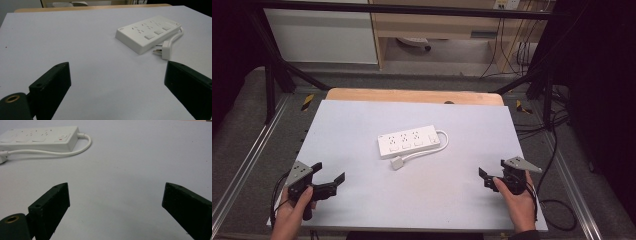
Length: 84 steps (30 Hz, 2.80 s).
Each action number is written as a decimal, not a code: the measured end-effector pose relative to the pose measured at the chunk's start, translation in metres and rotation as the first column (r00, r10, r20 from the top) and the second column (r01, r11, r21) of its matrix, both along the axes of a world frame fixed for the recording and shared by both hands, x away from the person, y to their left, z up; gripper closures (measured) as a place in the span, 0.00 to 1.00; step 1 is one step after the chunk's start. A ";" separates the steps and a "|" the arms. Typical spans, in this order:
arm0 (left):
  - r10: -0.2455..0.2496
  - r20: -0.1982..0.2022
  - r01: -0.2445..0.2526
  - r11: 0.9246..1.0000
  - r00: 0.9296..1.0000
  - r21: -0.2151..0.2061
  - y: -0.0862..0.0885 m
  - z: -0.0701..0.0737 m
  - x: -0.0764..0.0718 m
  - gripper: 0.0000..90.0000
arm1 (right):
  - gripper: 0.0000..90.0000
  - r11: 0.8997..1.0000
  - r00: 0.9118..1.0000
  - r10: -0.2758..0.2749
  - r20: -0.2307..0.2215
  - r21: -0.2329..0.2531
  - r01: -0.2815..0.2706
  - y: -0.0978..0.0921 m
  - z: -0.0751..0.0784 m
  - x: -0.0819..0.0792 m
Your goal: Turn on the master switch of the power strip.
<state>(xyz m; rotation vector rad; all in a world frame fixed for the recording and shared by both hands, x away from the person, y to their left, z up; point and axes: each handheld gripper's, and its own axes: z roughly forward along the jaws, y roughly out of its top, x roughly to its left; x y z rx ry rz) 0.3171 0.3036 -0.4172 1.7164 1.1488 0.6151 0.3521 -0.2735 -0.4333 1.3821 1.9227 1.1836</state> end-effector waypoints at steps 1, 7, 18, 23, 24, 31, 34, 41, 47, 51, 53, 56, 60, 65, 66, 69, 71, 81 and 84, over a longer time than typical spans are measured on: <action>0.001 0.001 -0.001 1.000 1.000 -0.001 0.000 0.000 0.000 0.08 | 0.09 1.000 1.000 0.000 0.000 0.000 0.000 0.000 0.000 0.000; 0.004 0.007 -0.004 1.000 1.000 -0.008 0.000 0.001 0.000 0.08 | 0.09 0.999 0.999 0.033 0.003 0.000 -0.033 0.005 0.002 0.000; 0.003 0.007 -0.003 1.000 1.000 -0.003 -0.001 0.001 0.000 0.08 | 0.13 0.997 0.997 0.071 0.032 0.007 -0.071 0.015 0.018 -0.003; 0.003 0.007 -0.003 1.000 1.000 -0.007 -0.001 0.001 0.000 0.08 | 0.18 0.998 0.995 0.064 0.081 0.017 -0.066 0.019 0.029 -0.007; 0.004 0.008 -0.004 1.000 1.000 -0.008 0.000 0.001 0.000 0.08 | 0.21 0.998 0.994 0.063 0.090 0.017 -0.065 0.020 0.031 -0.008; 0.005 0.006 -0.005 1.000 1.000 -0.011 -0.001 0.001 0.000 0.08 | 0.29 0.996 0.991 0.068 0.113 0.042 -0.074 0.023 0.036 0.000; 0.008 0.009 -0.008 1.000 1.000 -0.010 -0.003 0.001 0.000 0.08 | 0.30 0.996 0.993 0.073 0.093 0.047 -0.078 0.025 0.040 0.005; 0.008 0.004 -0.008 1.000 1.000 0.000 -0.002 0.001 0.001 0.08 | 0.20 0.995 0.993 0.095 0.077 0.015 -0.096 0.041 0.055 0.025; 0.004 0.001 -0.004 1.000 1.000 -0.007 -0.003 0.000 0.002 0.08 | 0.12 0.991 0.988 0.130 0.081 0.020 -0.131 0.051 0.070 0.045; 0.000 -0.001 0.000 1.000 1.000 -0.007 -0.003 -0.001 0.002 0.07 | 0.15 0.988 0.984 0.152 0.095 0.025 -0.155 0.059 0.080 0.056; -0.002 0.003 0.002 1.000 1.000 -0.009 -0.003 0.000 0.002 0.07 | 0.17 0.988 0.984 0.147 0.098 0.028 -0.150 0.062 0.083 0.061; -0.005 0.002 0.005 1.000 1.000 -0.008 -0.003 0.000 0.001 0.07 | 0.19 0.989 0.985 0.138 0.108 0.041 -0.143 0.064 0.085 0.066; -0.003 0.002 0.003 1.000 1.000 -0.008 -0.003 0.000 0.001 0.07 | 0.19 0.990 0.985 0.108 0.138 0.075 -0.119 0.065 0.088 0.074; -0.004 0.002 0.004 1.000 1.000 -0.007 -0.003 0.000 0.001 0.07 | 0.13 0.992 0.988 0.100 0.121 0.066 -0.109 0.067 0.090 0.083; -0.005 0.001 0.005 1.000 1.000 -0.007 -0.003 0.000 0.001 0.07 | 0.12 0.994 0.988 0.088 0.124 0.053 -0.095 0.069 0.090 0.085; -0.006 0.002 0.006 1.000 1.000 -0.003 -0.004 0.000 0.001 0.07 | 0.12 0.995 0.988 0.085 0.132 0.046 -0.091 0.070 0.091 0.087; -0.006 0.001 0.006 1.000 1.000 -0.003 -0.004 0.000 0.001 0.07 | 0.13 0.995 0.987 0.085 0.140 0.032 -0.090 0.072 0.093 0.088; -0.009 0.002 0.009 1.000 1.000 0.000 -0.004 0.000 0.001 0.07 | 0.26 0.997 0.986 0.075 0.149 0.005 -0.076 0.079 0.093 0.099; -0.008 0.002 0.008 1.000 1.000 0.000 -0.004 0.000 0.001 0.07 | 0.36 0.997 0.985 0.074 0.154 0.003 -0.076 0.081 0.092 0.103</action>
